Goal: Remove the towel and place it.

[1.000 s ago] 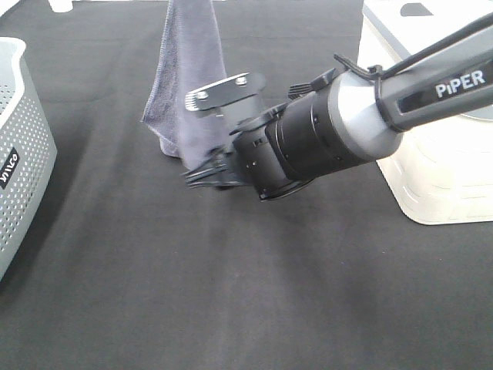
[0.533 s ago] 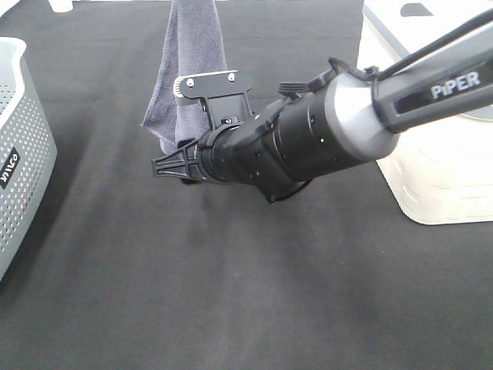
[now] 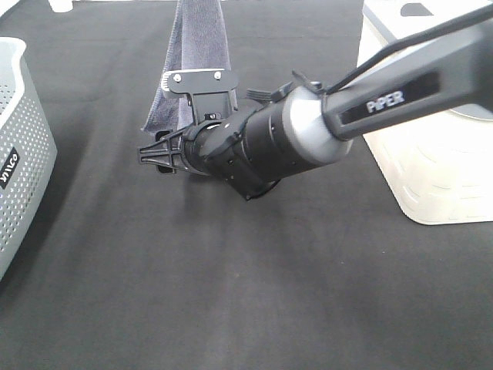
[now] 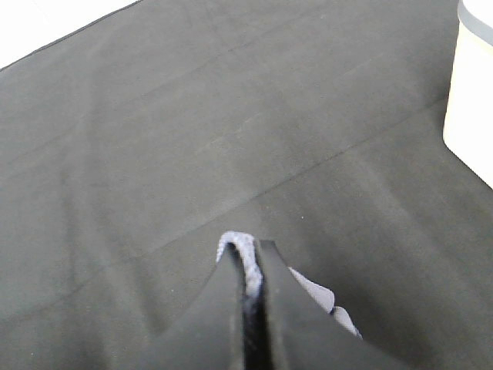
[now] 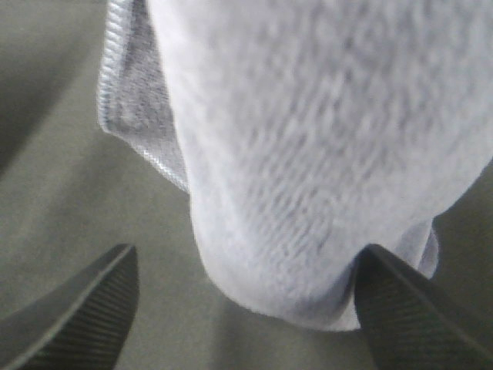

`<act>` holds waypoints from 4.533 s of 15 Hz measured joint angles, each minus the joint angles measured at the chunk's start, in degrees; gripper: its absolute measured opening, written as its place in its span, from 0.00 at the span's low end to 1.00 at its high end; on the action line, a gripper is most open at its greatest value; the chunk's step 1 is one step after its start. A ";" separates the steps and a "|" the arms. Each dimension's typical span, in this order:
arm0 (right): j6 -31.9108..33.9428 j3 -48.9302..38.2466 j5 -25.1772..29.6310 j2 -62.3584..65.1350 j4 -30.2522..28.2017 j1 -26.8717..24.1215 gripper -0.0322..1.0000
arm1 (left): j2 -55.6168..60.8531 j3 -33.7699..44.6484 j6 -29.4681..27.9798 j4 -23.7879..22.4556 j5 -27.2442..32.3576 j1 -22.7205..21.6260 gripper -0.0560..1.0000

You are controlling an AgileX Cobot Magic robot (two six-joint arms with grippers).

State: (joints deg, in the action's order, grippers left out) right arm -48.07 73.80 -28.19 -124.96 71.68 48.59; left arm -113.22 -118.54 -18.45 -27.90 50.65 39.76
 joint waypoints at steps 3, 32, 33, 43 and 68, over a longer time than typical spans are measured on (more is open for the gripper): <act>0.00 0.11 0.57 -0.06 2.52 0.00 0.66 | 0.00 0.00 0.00 0.00 -0.23 0.00 0.05; 15.01 17.36 89.09 32.09 -82.51 -20.86 0.05 | 3.84 4.35 -1.15 22.06 -2.81 -12.09 0.05; 15.01 19.65 89.15 32.09 -83.14 -20.86 0.05 | 6.30 9.80 -3.15 21.72 -5.79 -12.09 0.05; 6.25 21.49 80.50 27.16 -90.30 -20.86 0.05 | 20.97 44.29 -35.81 0.97 -40.11 -17.59 0.05; 7.16 -25.95 34.43 31.97 -96.14 -27.85 0.05 | 13.12 76.89 -0.57 25.04 -78.72 -17.30 0.05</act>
State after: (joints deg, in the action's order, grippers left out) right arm -40.91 47.84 6.25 -92.99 -24.47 20.74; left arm -100.10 -41.65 -19.02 -2.86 -28.07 22.46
